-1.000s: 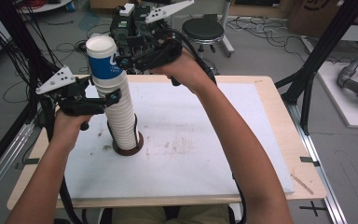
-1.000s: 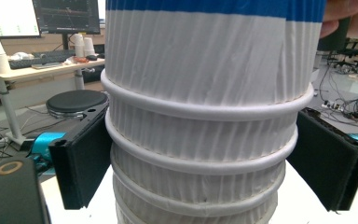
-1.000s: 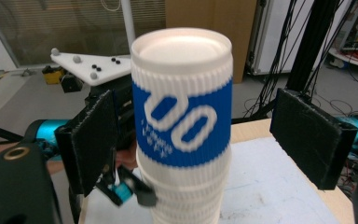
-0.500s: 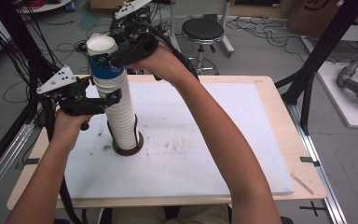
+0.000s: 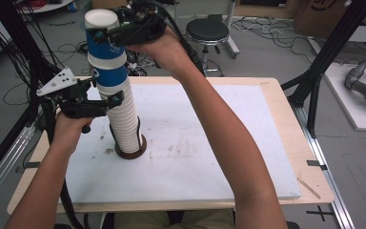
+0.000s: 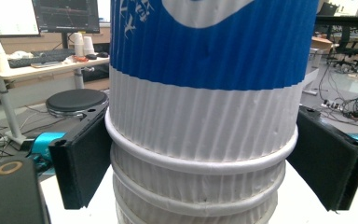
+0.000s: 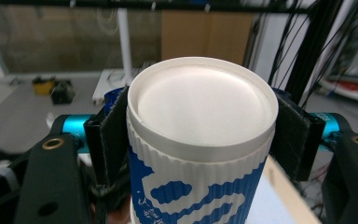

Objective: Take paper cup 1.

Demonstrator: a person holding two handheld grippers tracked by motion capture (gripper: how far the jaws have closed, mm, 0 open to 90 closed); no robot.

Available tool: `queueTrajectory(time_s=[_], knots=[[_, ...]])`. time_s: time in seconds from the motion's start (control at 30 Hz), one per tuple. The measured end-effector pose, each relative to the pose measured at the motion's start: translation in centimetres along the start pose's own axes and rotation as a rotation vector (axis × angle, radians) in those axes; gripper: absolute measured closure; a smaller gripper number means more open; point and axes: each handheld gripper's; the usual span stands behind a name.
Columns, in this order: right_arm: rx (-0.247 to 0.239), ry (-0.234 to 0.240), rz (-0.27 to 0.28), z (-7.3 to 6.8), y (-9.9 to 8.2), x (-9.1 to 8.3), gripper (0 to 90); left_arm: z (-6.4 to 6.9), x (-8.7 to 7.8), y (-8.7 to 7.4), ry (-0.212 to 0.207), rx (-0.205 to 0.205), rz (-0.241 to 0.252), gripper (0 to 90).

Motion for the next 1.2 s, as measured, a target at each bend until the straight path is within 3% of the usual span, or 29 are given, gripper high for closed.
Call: queueTrajectory(time_s=[0.07,0.17,0.27,0.3,0.4,0.5,0.53,0.63,0.93,1.0,1.1,1.13,1.2], knots=[[-0.020,-0.042,0.056,-0.1,1.5,-1.3,29.3,0.0,0.0,0.0,0.000,0.001,-0.002,12.7],[-0.035,-0.054,0.064,-0.2,2.2,-2.0,29.3,0.0,0.0,0.0,0.000,0.000,-0.003,12.6],[-0.057,-0.077,0.086,-0.3,3.0,-4.2,29.3,0.0,-0.1,0.0,0.001,0.000,-0.004,12.6],[-0.057,-0.077,0.086,-0.3,3.0,-4.2,29.3,0.0,-0.1,0.0,0.001,-0.001,-0.004,12.6],[-0.059,-0.114,0.085,0.0,2.6,-6.9,29.3,0.0,-0.1,0.0,0.007,-0.008,-0.001,12.2],[-0.061,-0.128,0.071,0.2,2.1,-7.8,29.3,-0.1,-0.2,0.0,0.009,-0.014,0.010,11.5],[-0.052,-0.149,0.047,0.4,1.0,-9.2,29.3,-0.1,-0.3,-0.1,0.010,-0.017,0.015,11.2],[-0.039,-0.171,0.021,0.7,-0.7,-10.7,29.3,-0.1,-0.8,-0.1,0.019,-0.030,0.029,10.6],[0.032,-0.211,-0.003,1.3,-5.3,-14.1,29.3,0.5,-3.5,0.4,0.054,-0.012,0.097,10.6],[0.037,-0.217,-0.008,1.3,-5.9,-14.4,29.3,0.7,-4.2,0.2,0.047,-0.010,0.091,10.6],[0.040,-0.234,-0.022,1.0,-7.8,-15.4,29.2,1.1,-5.1,-0.7,0.040,-0.014,0.072,10.6],[0.045,-0.242,-0.036,0.7,-9.3,-16.1,29.2,1.2,-5.4,-1.1,0.038,-0.014,0.064,10.6],[0.051,-0.245,-0.042,0.6,-10.0,-16.5,29.2,1.4,-6.2,-2.1,0.043,-0.016,0.057,10.6]])
Point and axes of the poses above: each handheld gripper's, and its own axes: x roughly forward along the jaws, y roughly out of its top, z roughly to its right, and after that the axes turned 9 degrees about z, right-handed
